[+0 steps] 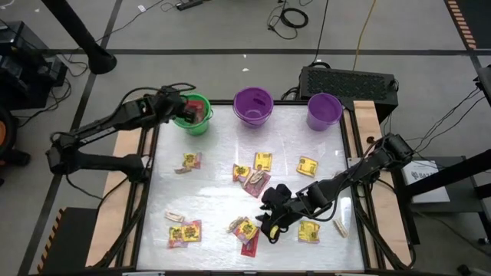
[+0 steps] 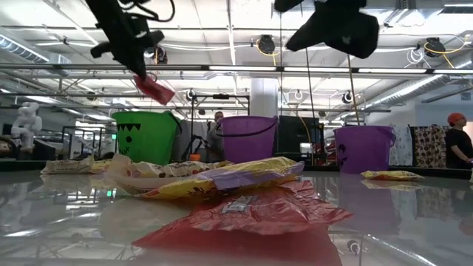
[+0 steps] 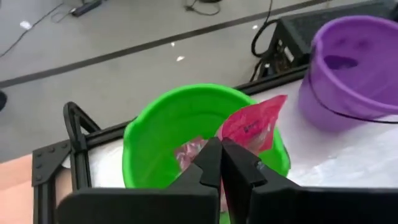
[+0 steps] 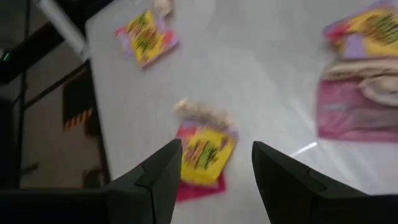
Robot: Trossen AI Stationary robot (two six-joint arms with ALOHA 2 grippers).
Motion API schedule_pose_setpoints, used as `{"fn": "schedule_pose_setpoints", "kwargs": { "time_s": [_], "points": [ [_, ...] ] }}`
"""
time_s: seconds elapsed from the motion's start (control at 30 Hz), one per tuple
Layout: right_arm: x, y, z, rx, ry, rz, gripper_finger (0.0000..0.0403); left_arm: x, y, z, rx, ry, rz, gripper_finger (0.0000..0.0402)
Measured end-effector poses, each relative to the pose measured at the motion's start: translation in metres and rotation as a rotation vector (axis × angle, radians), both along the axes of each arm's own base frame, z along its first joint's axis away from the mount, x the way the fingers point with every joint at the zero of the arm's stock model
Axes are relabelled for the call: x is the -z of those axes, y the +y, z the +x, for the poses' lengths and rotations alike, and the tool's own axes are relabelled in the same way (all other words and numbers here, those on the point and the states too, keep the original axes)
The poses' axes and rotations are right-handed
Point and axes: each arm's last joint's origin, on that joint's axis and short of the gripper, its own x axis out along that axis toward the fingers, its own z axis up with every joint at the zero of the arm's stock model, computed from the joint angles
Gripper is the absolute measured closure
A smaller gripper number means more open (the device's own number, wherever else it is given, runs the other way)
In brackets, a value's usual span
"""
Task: Sort candy by brand, put in halloween buckets
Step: Put the red candy pack in the green bucket
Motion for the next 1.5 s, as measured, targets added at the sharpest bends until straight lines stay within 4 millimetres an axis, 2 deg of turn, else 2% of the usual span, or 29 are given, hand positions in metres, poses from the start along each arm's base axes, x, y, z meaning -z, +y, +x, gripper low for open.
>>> {"fn": "schedule_pose_setpoints", "kwargs": {
  "time_s": [0.23,0.5,0.63,0.77,0.93,1.03,1.17,1.33,1.5],
  "points": [
    [0.000,0.014,-0.008,-0.051,0.008,0.015,0.0216,0.013,0.009,0.009,-0.048,0.085,-0.007,0.0353],
    [0.005,0.027,-0.022,-0.011,0.076,0.037,0.0216,0.016,0.012,0.013,-0.030,0.141,0.019,0.0266],
    [0.007,0.031,-0.030,0.068,0.082,0.016,0.0216,0.007,0.010,0.015,0.015,0.049,-0.009,0.0232],
    [0.006,0.028,-0.029,0.153,0.022,-0.048,0.0216,0.005,-0.001,0.025,0.162,-0.122,-0.172,0.0218],
    [0.004,0.017,-0.022,0.238,-0.027,-0.097,0.0216,0.016,-0.038,0.047,0.588,-0.158,-0.287,0.0217],
    [0.004,0.012,-0.018,0.253,-0.028,-0.091,0.0216,0.020,-0.076,0.059,0.880,-0.145,-0.279,0.0217],
    [0.004,0.008,-0.016,0.263,-0.023,-0.086,0.0216,0.027,-0.128,0.070,1.183,-0.152,-0.214,0.0217],
    [0.004,0.002,-0.012,0.282,-0.029,-0.080,0.0216,0.041,-0.175,0.086,1.423,-0.107,-0.103,0.0217],
    [0.004,0.003,-0.012,0.256,-0.024,-0.085,0.0216,0.074,-0.202,0.105,1.597,0.046,-0.029,0.0217]
  ]
}}
